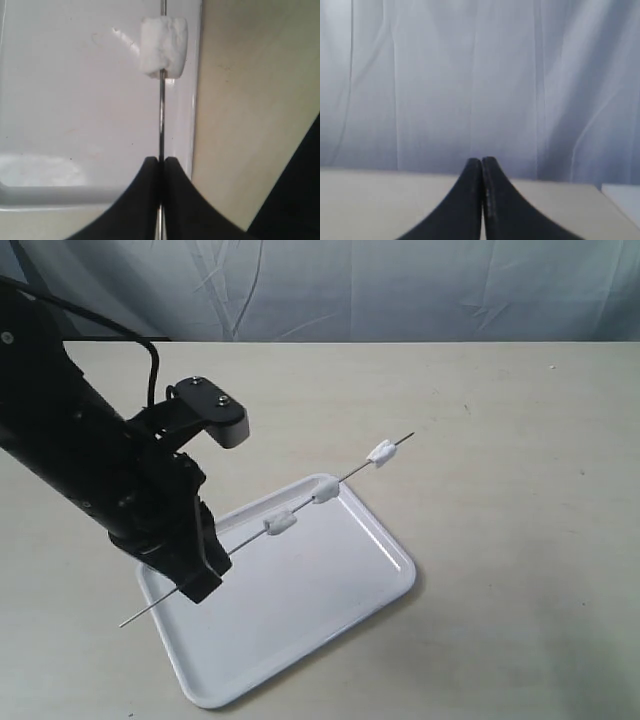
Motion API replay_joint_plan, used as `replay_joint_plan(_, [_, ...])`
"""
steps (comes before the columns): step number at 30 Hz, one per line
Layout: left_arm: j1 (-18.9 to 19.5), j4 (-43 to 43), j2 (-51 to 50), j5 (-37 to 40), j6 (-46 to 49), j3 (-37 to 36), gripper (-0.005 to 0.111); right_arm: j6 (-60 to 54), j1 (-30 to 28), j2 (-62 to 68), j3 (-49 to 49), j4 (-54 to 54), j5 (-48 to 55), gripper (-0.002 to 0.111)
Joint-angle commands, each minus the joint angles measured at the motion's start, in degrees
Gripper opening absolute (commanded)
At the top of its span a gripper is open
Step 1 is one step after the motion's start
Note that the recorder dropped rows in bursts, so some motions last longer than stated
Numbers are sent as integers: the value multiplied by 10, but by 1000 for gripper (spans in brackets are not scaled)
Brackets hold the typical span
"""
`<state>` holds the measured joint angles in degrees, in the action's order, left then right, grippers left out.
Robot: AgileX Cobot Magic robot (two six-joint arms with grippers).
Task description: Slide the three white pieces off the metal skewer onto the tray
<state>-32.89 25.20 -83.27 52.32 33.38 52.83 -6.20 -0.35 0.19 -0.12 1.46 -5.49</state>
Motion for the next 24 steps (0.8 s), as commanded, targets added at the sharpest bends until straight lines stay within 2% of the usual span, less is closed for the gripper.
replay_joint_plan(1, [-4,-9,6,3,2,3,0,17,-2,-2,1,111,-239,-1])
replay_joint_plan(4, [-4,-32,6,3,1,3,0,105,-2,-2,1,101,-403,-1])
replay_joint_plan(6, [-4,1,6,6,1,2,0,197,-2,-2,-18,63,-398,-1])
replay_joint_plan(8, [-4,13,6,10,1,2,0,218,-2,-2,-60,-22,-328,-1])
replay_joint_plan(10, [-4,26,6,7,-1,-7,0,264,-2,5,-133,-178,-220,-1])
replay_joint_plan(11, [-4,27,6,3,-4,-16,0,333,-2,25,-165,-267,-171,-1])
replay_joint_plan(13, [-4,27,6,2,-4,-32,0,453,-2,76,-223,-362,-87,-1])
replay_joint_plan(17, [-4,19,6,7,-10,-49,0,557,-2,165,-260,-434,-7,-1])
replay_joint_plan(24, [-4,-37,7,5,-91,-62,0,561,-2,352,-271,-438,142,-1])
